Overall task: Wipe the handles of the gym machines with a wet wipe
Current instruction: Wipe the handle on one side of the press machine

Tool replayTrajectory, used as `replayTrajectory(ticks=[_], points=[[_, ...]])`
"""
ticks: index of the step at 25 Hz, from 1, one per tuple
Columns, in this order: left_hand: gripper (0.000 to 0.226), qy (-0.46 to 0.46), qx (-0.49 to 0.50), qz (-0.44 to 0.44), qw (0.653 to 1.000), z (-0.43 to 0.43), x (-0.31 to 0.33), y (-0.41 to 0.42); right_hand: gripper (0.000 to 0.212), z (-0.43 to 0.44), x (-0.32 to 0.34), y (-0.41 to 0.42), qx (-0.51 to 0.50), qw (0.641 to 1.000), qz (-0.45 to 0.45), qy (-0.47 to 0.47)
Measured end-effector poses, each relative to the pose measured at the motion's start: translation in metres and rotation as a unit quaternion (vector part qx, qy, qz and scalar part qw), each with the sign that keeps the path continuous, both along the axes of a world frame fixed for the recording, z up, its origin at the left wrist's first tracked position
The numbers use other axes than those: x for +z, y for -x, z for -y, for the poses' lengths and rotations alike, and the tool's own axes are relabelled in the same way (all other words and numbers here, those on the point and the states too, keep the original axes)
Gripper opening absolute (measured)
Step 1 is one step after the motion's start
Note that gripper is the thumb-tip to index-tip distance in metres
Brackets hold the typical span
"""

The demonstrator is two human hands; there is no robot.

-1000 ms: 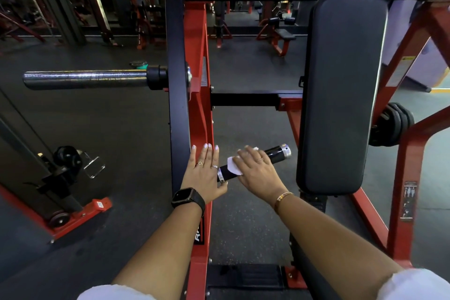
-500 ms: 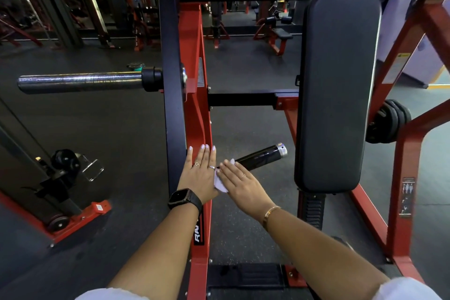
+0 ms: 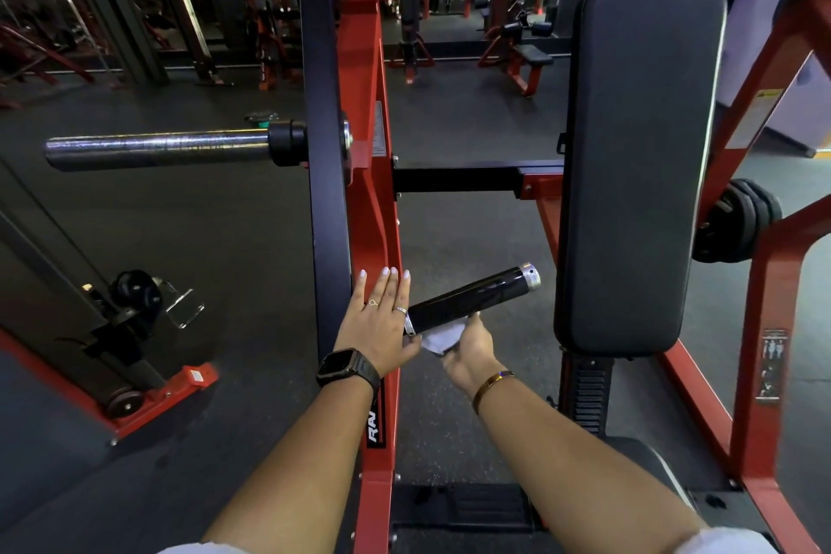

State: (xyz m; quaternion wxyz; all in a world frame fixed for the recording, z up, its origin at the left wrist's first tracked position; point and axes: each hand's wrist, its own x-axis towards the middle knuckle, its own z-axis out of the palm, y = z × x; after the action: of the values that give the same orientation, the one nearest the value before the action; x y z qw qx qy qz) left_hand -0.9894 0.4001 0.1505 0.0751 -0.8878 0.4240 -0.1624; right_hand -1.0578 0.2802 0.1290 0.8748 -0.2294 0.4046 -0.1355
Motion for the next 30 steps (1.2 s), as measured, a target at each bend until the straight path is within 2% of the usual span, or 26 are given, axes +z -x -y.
replayTrajectory(ticks=[3, 6, 9, 11, 12, 14, 15, 16, 17, 19, 21, 22, 23, 24, 26, 28, 30], points=[[0.087, 0.0, -0.001, 0.01, 1.0, -0.001, 0.0, -0.002, 0.04, 0.004, 0.005, -0.004, -0.015, 0.991, 0.088, -0.099], [0.087, -0.007, -0.011, 0.01, 1.0, 0.0, -0.003, -0.002, 0.037, 0.018, 0.008, -0.007, -0.031, 0.99, 0.097, -0.1], [0.086, -0.011, -0.006, 0.017, 1.0, -0.001, -0.003, -0.002, 0.034, 0.049, 0.017, -0.002, -0.09, 0.984, 0.127, -0.086], [0.084, -0.013, -0.006, 0.018, 1.0, -0.001, -0.003, -0.002, 0.042, 0.078, 0.021, 0.006, -0.142, 0.975, 0.146, -0.086], [0.083, -0.014, -0.007, 0.017, 1.0, -0.001, -0.003, -0.001, 0.046, 0.089, 0.025, 0.01, -0.161, 0.976, 0.127, -0.076], [0.082, -0.017, -0.011, 0.018, 1.0, 0.001, -0.003, -0.001, 0.037, 0.11, 0.037, 0.014, -0.206, 0.977, 0.049, -0.009], [0.081, -0.017, -0.012, 0.017, 1.0, 0.001, -0.003, -0.001, 0.031, 0.116, 0.044, 0.015, -0.234, 0.97, -0.001, 0.066], [0.081, -0.017, -0.011, 0.015, 1.0, 0.001, -0.003, -0.001, 0.028, 0.117, 0.052, 0.016, -0.232, 0.952, -0.068, 0.186], [0.081, -0.015, -0.01, 0.014, 1.0, 0.0, -0.003, -0.002, 0.029, 0.113, 0.06, 0.016, -0.214, 0.909, -0.128, 0.333], [0.082, -0.015, -0.01, 0.015, 1.0, 0.0, -0.002, -0.003, 0.039, 0.085, 0.064, 0.011, -0.126, 0.821, -0.123, 0.543], [0.082, -0.017, -0.008, 0.015, 1.0, 0.001, -0.002, -0.002, 0.043, 0.049, 0.053, 0.01, 0.0, 0.693, -0.129, 0.709], [0.082, -0.016, -0.006, 0.016, 1.0, 0.001, -0.003, -0.002, 0.041, 0.029, 0.047, 0.012, 0.103, 0.628, -0.135, 0.76], [0.081, -0.017, -0.004, 0.015, 1.0, 0.001, -0.003, -0.002, 0.038, 0.023, 0.023, 0.007, 0.149, 0.471, -0.13, 0.86], [0.081, -0.019, -0.003, 0.015, 1.0, 0.001, -0.003, -0.002, 0.036, 0.02, 0.01, 0.006, 0.173, 0.387, -0.092, 0.901], [0.08, -0.021, 0.0, 0.016, 1.0, 0.0, -0.006, -0.003, 0.042, 0.022, -0.002, 0.01, 0.177, 0.277, -0.098, 0.939], [0.08, -0.023, -0.003, 0.014, 1.0, 0.0, -0.008, -0.005, 0.054, 0.032, -0.008, 0.021, 0.151, 0.229, -0.149, 0.95], [0.078, -0.021, -0.013, 0.017, 1.0, 0.001, -0.009, -0.007, 0.058, 0.047, -0.01, 0.029, 0.128, 0.219, -0.165, 0.953]])
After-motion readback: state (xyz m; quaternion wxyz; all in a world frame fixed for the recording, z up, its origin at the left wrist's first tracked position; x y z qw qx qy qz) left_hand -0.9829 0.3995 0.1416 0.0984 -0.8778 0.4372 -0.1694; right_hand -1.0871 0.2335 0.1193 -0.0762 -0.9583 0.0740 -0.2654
